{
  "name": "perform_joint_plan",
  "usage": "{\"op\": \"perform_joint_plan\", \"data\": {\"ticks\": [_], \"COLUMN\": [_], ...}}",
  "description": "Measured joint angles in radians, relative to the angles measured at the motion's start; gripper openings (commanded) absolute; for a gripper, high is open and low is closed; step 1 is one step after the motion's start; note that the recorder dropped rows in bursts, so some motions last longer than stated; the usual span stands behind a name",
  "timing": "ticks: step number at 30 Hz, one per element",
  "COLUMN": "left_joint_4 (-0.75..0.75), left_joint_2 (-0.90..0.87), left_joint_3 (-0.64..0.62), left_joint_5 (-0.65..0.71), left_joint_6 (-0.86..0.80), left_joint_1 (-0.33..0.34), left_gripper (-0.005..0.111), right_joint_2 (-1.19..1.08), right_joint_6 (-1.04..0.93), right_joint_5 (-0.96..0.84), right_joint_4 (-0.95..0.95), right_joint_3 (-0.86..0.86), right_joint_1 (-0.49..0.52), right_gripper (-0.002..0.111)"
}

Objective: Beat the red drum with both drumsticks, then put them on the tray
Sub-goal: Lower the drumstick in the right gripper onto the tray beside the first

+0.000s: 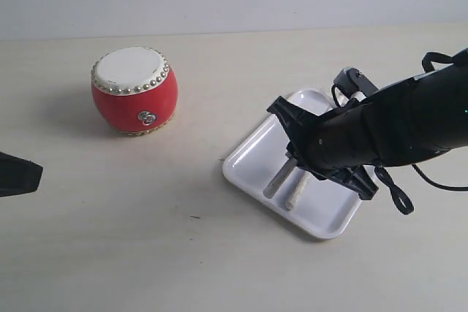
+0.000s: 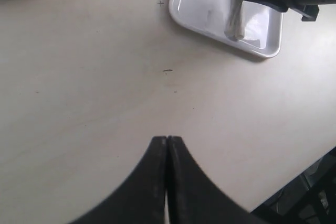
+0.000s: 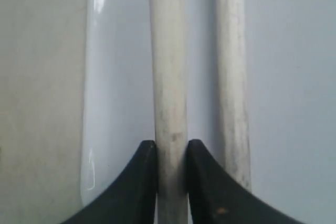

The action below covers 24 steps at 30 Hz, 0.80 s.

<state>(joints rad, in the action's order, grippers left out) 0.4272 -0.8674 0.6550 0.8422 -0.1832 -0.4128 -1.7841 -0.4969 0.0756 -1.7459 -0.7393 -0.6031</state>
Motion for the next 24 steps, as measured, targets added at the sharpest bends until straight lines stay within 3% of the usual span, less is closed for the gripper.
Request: {"op": "perform_joint_plan", "data": {"ticks": [6, 17, 24], "left_joint_4": [0.000, -0.002, -0.002], "left_joint_2": [0.000, 0.000, 0.000], "left_joint_3": [0.000, 0.000, 0.000], "left_joint_5": [0.010, 0.016, 0.017], "left_joint_6": [0.000, 0.000, 0.001], "left_joint_1": [0.000, 0.000, 0.000], "left_gripper": [0.000, 0.000, 0.000], "right_joint_2": [-0.011, -0.011, -0.011], "right_joint_6": [0.002, 0.002, 0.002], "right_joint_5": [0.038, 0.062, 0.058], "right_joint_4": [0.000, -0.002, -0.002], "right_joint_3": [0.000, 0.000, 0.000], "right_joint_1": [0.000, 0.000, 0.000], "right_gripper": [0.002, 0.037, 0.042]}}
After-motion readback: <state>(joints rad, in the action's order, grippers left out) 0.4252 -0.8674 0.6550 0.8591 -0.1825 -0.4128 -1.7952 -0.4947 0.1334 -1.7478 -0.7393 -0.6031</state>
